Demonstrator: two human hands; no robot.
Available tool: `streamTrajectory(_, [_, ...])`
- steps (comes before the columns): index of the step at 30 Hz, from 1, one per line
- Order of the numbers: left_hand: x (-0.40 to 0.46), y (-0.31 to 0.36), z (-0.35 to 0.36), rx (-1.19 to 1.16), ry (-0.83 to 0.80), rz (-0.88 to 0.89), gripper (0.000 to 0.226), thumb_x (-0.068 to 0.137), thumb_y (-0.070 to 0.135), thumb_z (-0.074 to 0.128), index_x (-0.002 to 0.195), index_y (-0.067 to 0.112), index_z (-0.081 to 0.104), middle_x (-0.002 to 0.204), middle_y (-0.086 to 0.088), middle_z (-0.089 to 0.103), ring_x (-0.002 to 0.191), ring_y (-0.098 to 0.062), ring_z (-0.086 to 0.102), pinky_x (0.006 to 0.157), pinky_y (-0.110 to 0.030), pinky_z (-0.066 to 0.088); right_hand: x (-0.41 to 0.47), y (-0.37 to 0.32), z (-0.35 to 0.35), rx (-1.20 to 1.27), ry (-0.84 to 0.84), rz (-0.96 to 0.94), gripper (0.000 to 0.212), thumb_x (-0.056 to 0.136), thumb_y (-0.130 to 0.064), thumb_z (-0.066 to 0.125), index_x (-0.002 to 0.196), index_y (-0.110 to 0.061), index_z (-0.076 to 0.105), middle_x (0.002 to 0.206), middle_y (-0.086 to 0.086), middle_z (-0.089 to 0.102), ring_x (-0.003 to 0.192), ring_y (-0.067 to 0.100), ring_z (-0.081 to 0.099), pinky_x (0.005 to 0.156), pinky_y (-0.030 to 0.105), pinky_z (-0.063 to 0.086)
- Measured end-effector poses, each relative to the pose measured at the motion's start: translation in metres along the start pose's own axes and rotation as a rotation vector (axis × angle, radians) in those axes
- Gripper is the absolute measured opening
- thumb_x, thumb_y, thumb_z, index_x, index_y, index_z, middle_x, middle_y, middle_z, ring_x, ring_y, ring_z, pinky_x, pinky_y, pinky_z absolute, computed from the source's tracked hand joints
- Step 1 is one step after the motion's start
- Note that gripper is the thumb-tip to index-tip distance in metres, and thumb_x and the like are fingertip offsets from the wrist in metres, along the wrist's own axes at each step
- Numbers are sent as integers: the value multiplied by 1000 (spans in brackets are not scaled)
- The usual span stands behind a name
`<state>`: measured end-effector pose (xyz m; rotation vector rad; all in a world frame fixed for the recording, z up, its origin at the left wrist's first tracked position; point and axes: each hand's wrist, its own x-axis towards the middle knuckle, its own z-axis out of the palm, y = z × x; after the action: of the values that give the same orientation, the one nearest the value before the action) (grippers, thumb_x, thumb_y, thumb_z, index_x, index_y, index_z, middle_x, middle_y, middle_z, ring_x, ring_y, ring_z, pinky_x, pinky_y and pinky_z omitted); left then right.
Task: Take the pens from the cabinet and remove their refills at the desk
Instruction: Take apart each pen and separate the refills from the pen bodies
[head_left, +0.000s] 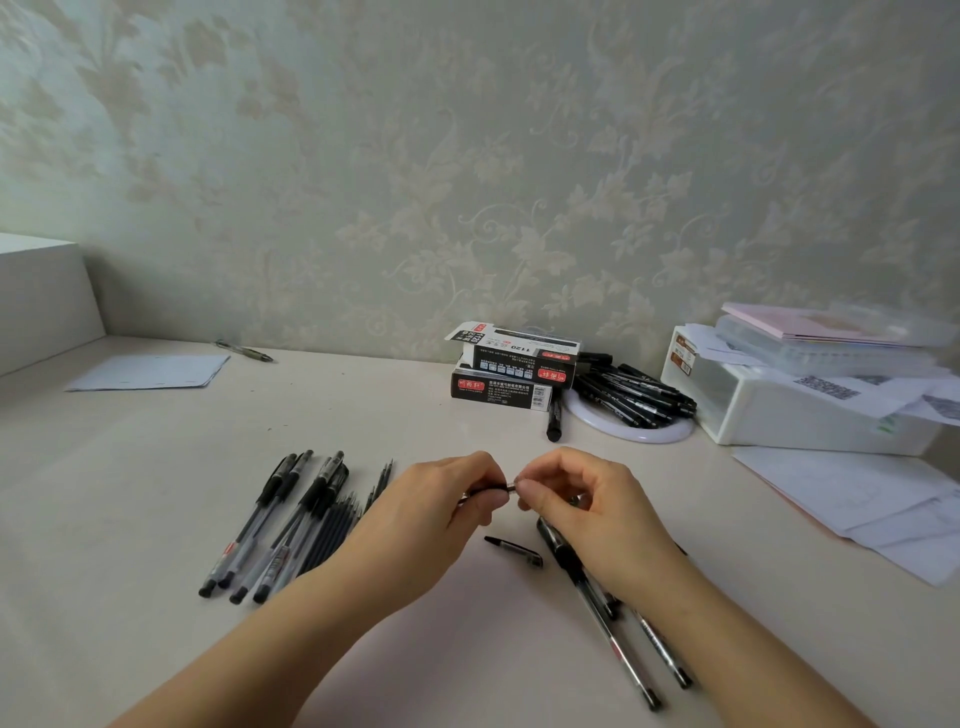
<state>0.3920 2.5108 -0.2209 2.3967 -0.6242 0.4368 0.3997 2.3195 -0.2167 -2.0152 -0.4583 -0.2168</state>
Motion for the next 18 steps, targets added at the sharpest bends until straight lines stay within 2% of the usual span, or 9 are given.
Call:
streamTrajectory(3, [0, 1, -1, 0, 16, -24, 10, 98, 35, 49, 91, 32, 57, 77, 17, 63, 75, -3, 55, 61, -19, 43, 1, 1, 0, 15, 50, 5, 13, 87, -26, 71, 87, -39, 69, 83, -13, 73, 67, -1, 59, 62, 14, 42])
streamTrajectory(5, [0, 1, -2, 4, 35, -53, 11, 98, 34, 49, 91, 30, 57, 77, 16, 64, 74, -3, 54, 60, -18, 41, 2, 3, -1, 6, 116, 14, 14, 86, -23, 72, 85, -37, 70, 82, -13, 72, 73, 2, 62, 67, 19, 48])
streamTrajectory(7, [0, 2, -3, 15, 47, -87, 11, 98, 33, 49, 91, 30, 57, 78, 15, 64, 72, -3, 55, 62, -22, 43, 1, 4, -4, -88, 140, 1, 13, 86, -21, 72, 85, -34, 71, 79, -14, 71, 77, 4, 63, 71, 18, 50])
streamTrajectory(9, [0, 2, -4, 32, 47, -106, 10, 97, 32, 50, 91, 29, 57, 79, 15, 64, 70, -3, 55, 62, -22, 44, -1, 4, -5, -307, 84, -80, 11, 88, -21, 70, 88, -32, 72, 82, -17, 69, 80, 3, 58, 75, 17, 47])
streamTrajectory(12, [0, 2, -4, 48, 38, -117, 10, 97, 33, 51, 91, 29, 57, 79, 14, 64, 67, -2, 54, 60, -20, 41, -4, 2, 0, -609, -61, -213, 13, 95, -28, 60, 99, -33, 71, 95, -18, 64, 88, 5, 44, 84, 26, 37])
streamTrajectory(15, [0, 2, -3, 58, 30, -119, 10, 97, 33, 51, 90, 29, 57, 77, 14, 63, 66, 0, 53, 58, -20, 40, -4, 1, 4, -707, -127, -231, 19, 98, -31, 54, 107, -37, 70, 99, -17, 57, 88, 3, 32, 78, 24, 24])
streamTrajectory(18, [0, 1, -3, 64, 29, -116, 10, 96, 34, 52, 89, 30, 57, 76, 15, 63, 67, 2, 53, 56, -16, 38, -4, 1, 5, -705, -148, -231, 22, 98, -32, 54, 112, -37, 70, 102, -16, 55, 89, 3, 30, 77, 23, 22])
